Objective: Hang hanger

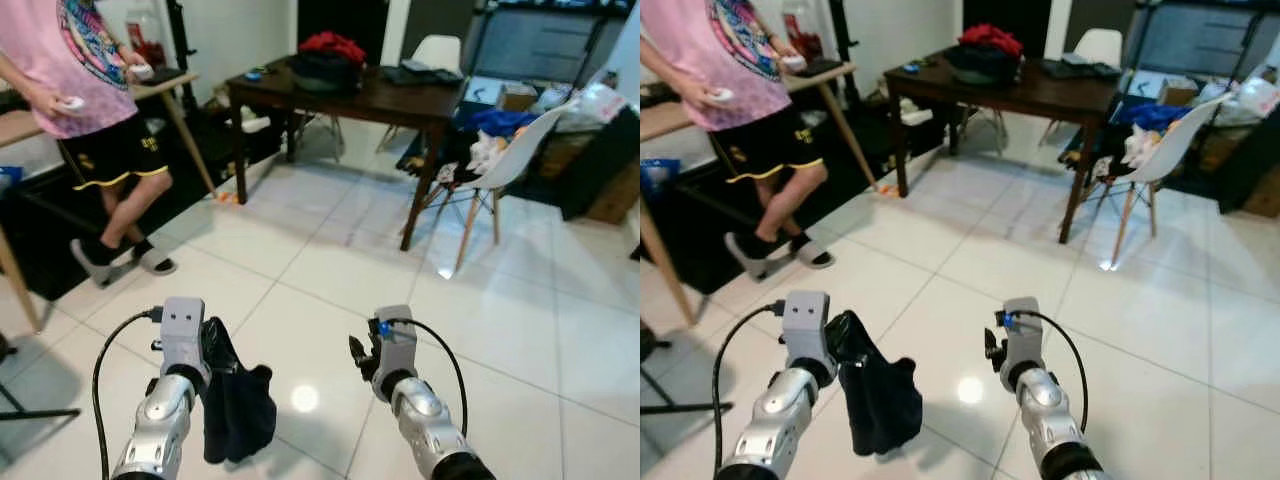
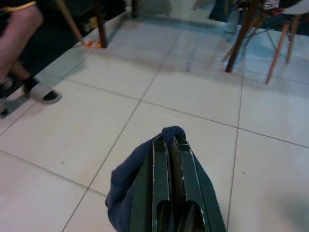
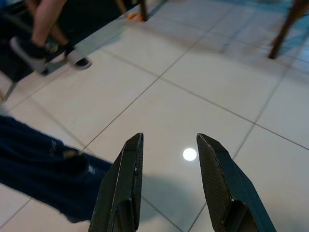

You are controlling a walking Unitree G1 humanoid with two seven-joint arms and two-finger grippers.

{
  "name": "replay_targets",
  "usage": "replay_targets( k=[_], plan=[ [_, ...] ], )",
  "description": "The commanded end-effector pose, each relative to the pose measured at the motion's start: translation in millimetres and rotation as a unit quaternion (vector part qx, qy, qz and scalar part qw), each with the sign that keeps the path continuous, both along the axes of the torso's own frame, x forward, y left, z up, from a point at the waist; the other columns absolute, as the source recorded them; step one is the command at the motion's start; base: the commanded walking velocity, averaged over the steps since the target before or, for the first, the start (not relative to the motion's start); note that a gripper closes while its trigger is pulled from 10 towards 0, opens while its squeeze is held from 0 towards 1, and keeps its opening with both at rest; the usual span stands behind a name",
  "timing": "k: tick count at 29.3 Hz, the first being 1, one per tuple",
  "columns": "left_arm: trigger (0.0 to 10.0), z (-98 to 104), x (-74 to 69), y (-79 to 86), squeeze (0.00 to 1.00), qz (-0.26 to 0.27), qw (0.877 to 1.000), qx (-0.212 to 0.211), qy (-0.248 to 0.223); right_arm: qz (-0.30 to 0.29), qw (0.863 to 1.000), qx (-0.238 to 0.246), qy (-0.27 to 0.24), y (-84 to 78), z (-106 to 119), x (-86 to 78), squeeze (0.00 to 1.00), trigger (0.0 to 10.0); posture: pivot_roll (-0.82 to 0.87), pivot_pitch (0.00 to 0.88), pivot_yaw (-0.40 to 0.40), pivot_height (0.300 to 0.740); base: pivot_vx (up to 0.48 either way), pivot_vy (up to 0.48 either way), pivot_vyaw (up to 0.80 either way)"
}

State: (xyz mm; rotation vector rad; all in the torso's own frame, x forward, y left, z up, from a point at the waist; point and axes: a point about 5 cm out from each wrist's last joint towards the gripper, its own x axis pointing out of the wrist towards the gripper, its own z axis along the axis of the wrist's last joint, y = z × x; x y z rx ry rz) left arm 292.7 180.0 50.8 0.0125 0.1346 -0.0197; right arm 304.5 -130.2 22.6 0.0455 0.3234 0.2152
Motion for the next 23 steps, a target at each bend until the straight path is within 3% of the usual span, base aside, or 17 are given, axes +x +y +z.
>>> replay_targets(
  k=[1,23],
  plan=[
    [10.0,2.7,2.3,-2.1,0.0,-0.007,1.0,0.005,-0.006,-0.015,1.0,-0.004,0.01,-4.9,-3.6,-1.0,0.0,10.0,0.03,0.0,-0.015,0.74,0.0,0.0,-0.79],
    [10.0,7.7,8.7,-11.2,0.0,-0.007,1.0,0.02,-0.007,-0.004,1.0,-0.013,0.015,-0.1,-2.1,2.9,0.0,10.0,0.03,0.0,-0.008,0.74,0.0,0.0,-0.77]
  ],
)
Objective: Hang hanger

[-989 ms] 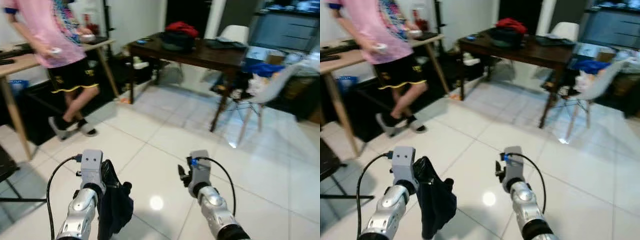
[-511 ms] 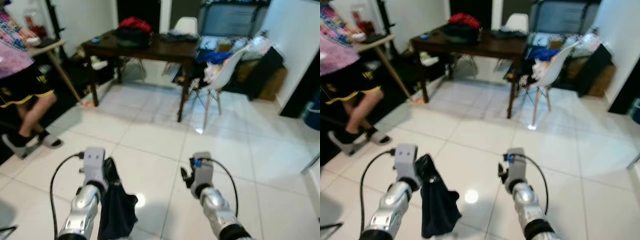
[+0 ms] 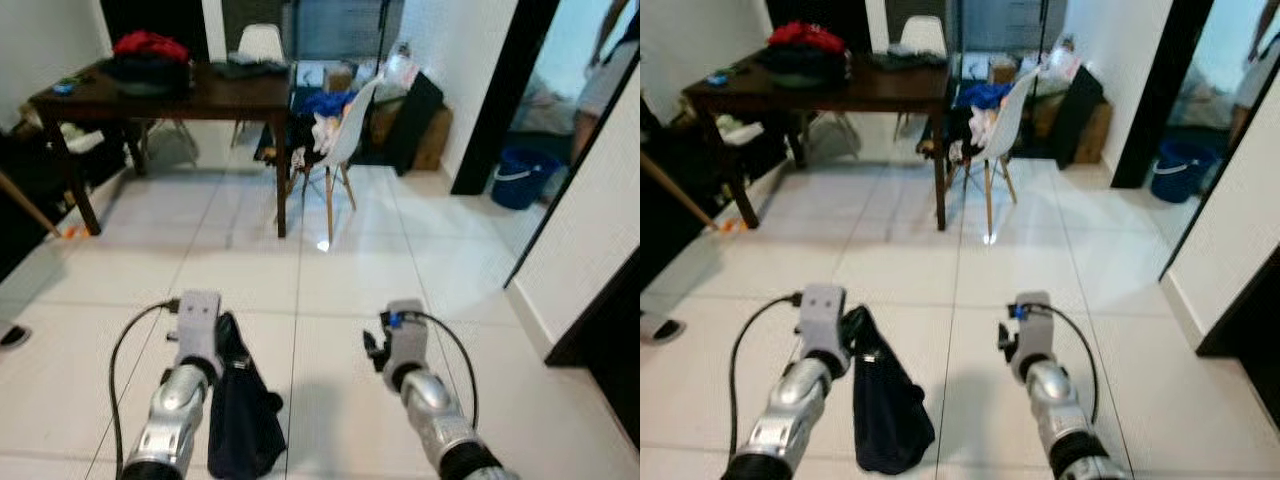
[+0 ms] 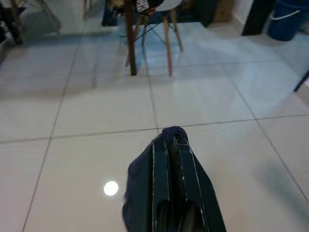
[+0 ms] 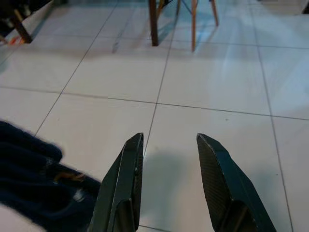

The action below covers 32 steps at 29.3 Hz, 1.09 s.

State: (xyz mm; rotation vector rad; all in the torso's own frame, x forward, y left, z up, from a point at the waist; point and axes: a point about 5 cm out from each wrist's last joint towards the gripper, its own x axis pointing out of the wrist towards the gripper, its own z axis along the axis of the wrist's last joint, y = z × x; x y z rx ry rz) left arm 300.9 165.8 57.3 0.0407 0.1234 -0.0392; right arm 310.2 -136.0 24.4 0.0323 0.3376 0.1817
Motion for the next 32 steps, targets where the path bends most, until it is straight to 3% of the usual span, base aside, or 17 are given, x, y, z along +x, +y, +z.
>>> replay_targets(
  k=[1,6,17,19,32],
  plan=[
    [10.0,2.7,1.2,2.3,0.0,0.004,1.0,0.004,-0.004,0.015,1.0,-0.01,0.006,7.0,-3.6,-2.6,0.0,10.0,0.03,0.0,-0.005,0.74,0.0,0.0,0.0],
    [10.0,6.5,2.9,-0.4,0.0,0.0,1.0,0.005,-0.012,0.028,0.999,-0.032,0.008,11.5,-5.5,-3.5,0.0,10.0,0.04,0.0,-0.009,0.74,0.0,0.0,0.0],
    [10.0,10.2,3.2,-1.1,0.0,0.002,1.0,-0.004,-0.021,0.047,0.997,-0.055,-0.026,17.6,2.9,1.7,0.0,10.0,0.04,0.0,-0.013,0.74,0.315,0.0,0.0],
    [10.0,10.1,3.4,-1.1,0.0,0.007,1.0,-0.008,-0.019,0.043,0.996,-0.077,-0.032,15.7,4.2,3.2,0.0,10.0,0.05,0.0,-0.012,0.74,0.33,0.0,0.0],
    [10.0,15.0,5.6,0.9,0.0,0.016,0.999,-0.02,-0.022,0.055,0.996,-0.056,-0.049,18.3,8.5,4.8,0.0,10.0,0.04,0.0,-0.014,0.74,0.329,0.0,0.0]
  ],
)
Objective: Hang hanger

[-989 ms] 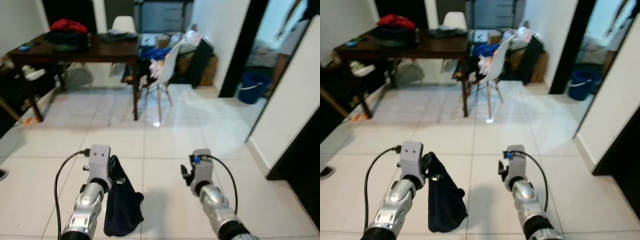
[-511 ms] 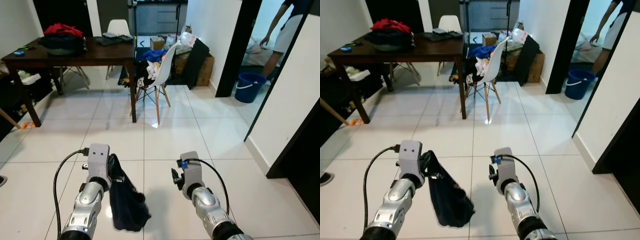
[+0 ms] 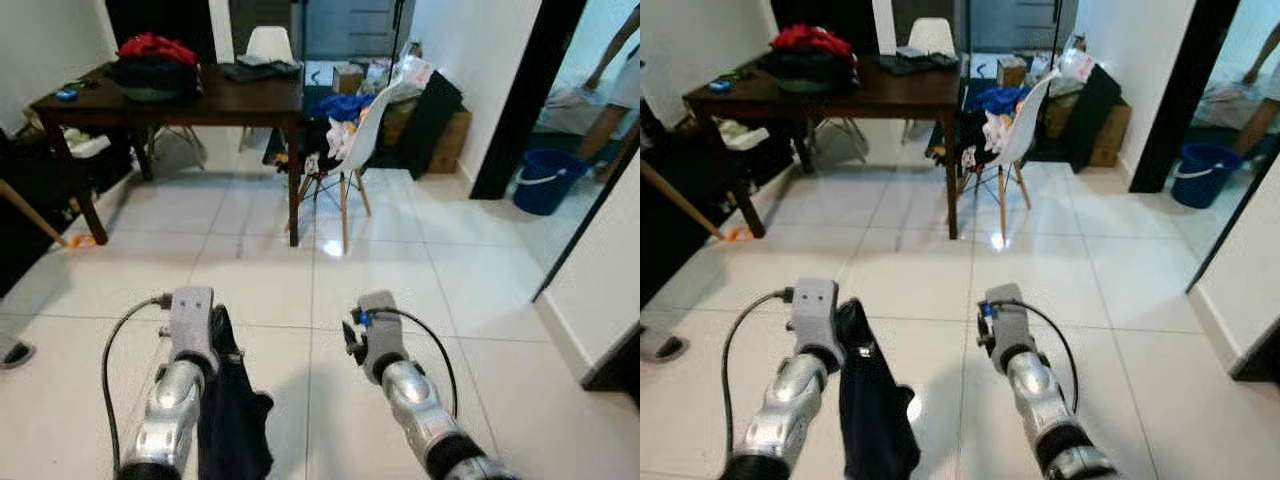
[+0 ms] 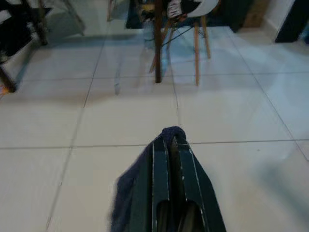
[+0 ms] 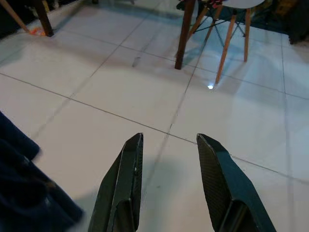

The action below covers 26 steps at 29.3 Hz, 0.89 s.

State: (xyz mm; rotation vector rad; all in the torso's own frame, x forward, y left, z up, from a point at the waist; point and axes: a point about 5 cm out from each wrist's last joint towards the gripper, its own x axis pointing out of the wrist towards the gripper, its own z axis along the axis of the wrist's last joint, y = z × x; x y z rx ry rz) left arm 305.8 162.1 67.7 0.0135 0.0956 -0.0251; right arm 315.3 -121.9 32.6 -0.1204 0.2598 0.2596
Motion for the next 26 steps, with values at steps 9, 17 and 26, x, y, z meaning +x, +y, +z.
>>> replay_targets(
  k=[9,17,26],
  plan=[
    [10.0,14.8,5.3,3.2,0.0,0.004,1.0,0.0,-0.022,0.002,1.0,0.03,0.004,5.1,0.7,0.9,0.0,10.0,0.04,0.0,-0.015,0.74,0.343,0.0,0.0],
    [10.0,12.8,5.2,1.1,0.0,0.003,1.0,0.001,-0.008,0.008,1.0,0.027,0.001,5.3,1.1,0.9,0.0,10.0,0.04,0.0,-0.012,0.74,0.376,0.0,0.0],
    [10.0,10.4,4.0,2.0,0.0,0.004,1.0,-0.004,0.001,0.016,1.0,0.025,0.002,7.4,0.5,0.3,0.0,10.0,0.04,0.0,-0.014,0.74,0.399,0.0,0.0]
  ],
)
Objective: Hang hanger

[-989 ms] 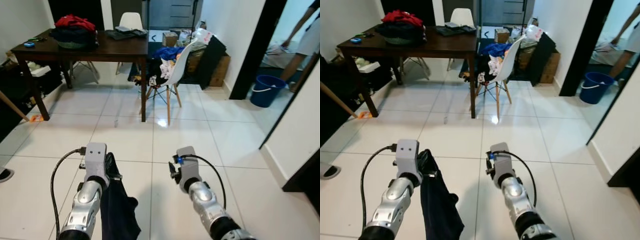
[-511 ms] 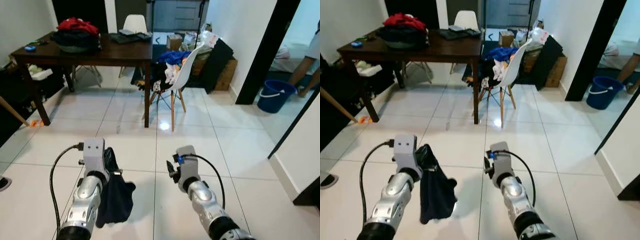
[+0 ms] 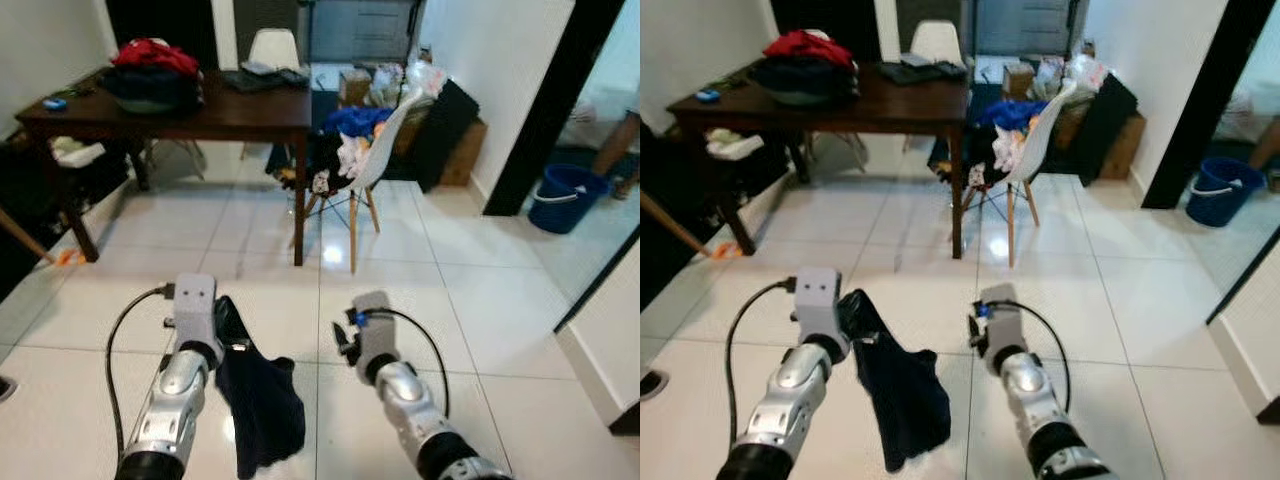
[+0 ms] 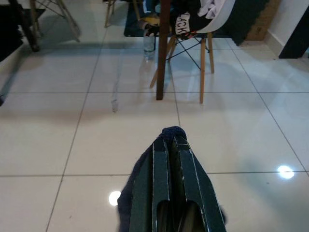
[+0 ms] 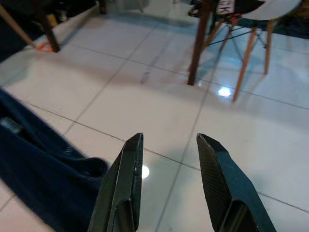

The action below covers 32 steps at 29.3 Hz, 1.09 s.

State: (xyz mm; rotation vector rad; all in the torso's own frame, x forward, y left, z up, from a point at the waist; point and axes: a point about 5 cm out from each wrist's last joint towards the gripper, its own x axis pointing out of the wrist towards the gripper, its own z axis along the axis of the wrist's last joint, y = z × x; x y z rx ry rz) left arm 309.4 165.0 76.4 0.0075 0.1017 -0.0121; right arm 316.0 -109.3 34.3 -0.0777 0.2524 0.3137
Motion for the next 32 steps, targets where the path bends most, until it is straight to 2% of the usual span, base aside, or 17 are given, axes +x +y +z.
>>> replay_targets(
  k=[1,8,17,32],
  plan=[
    [10.0,1.7,0.4,-0.5,0.0,-0.002,1.0,-0.001,-0.002,-0.007,1.0,0.0,0.001,-4.9,-0.9,-0.3,0.0,10.0,0.04,0.0,-0.014,0.74,0.409,0.0,0.0],
    [10.0,3.2,0.3,-0.3,0.0,-0.008,1.0,0.011,-0.002,-0.008,1.0,0.01,-0.004,-4.0,2.0,1.6,0.0,10.0,0.04,0.0,-0.012,0.74,0.409,0.0,0.0],
    [10.0,10.6,3.2,0.7,0.0,-0.006,1.0,0.004,-0.015,-0.006,1.0,0.01,-0.011,-3.0,4.1,2.7,0.0,10.0,0.04,0.0,-0.013,0.74,0.427,0.0,0.0],
    [10.0,12.1,0.7,-0.1,0.0,-0.007,1.0,-0.001,-0.018,-0.006,1.0,0.01,-0.018,-3.7,6.2,3.8,0.0,10.0,0.04,0.0,-0.018,0.74,0.439,0.0,0.0]
  ],
)
